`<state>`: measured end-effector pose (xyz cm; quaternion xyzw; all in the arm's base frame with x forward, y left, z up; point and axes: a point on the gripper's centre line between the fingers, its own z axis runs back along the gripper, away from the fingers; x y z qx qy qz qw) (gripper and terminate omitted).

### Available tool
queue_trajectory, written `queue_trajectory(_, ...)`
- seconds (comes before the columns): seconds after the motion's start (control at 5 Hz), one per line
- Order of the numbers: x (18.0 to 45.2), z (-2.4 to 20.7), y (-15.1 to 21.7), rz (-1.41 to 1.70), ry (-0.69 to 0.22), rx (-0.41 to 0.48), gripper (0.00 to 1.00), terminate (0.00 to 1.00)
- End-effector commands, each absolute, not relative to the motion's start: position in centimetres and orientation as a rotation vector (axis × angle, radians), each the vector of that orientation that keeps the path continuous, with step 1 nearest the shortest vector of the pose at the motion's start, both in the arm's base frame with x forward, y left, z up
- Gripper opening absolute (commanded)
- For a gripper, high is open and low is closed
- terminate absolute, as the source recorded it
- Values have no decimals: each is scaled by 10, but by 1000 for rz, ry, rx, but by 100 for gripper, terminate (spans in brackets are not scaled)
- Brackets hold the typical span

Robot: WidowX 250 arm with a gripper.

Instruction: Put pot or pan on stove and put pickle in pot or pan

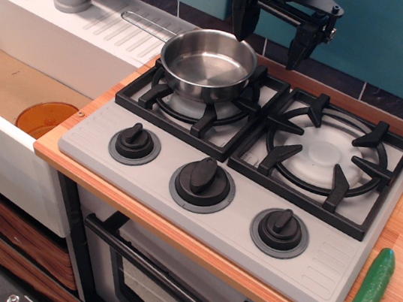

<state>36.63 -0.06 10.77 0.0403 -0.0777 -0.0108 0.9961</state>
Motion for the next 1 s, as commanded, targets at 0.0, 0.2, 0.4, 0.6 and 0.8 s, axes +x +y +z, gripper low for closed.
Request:
queue_trajectory(0.0, 366, 108, -1, -22, -156, 81, 100, 0)
queue_trajectory(0.2, 367, 89, -1, -20, -194, 70, 100, 0)
queue_trajectory(0.4, 368, 70, 2, -35, -229, 58, 100, 0)
queue_trajectory(0.6, 367, 56, 5, -38, -255, 67, 100, 0)
queue_trajectory(0.8, 366, 51, 6, -34, -262, 68, 100, 0)
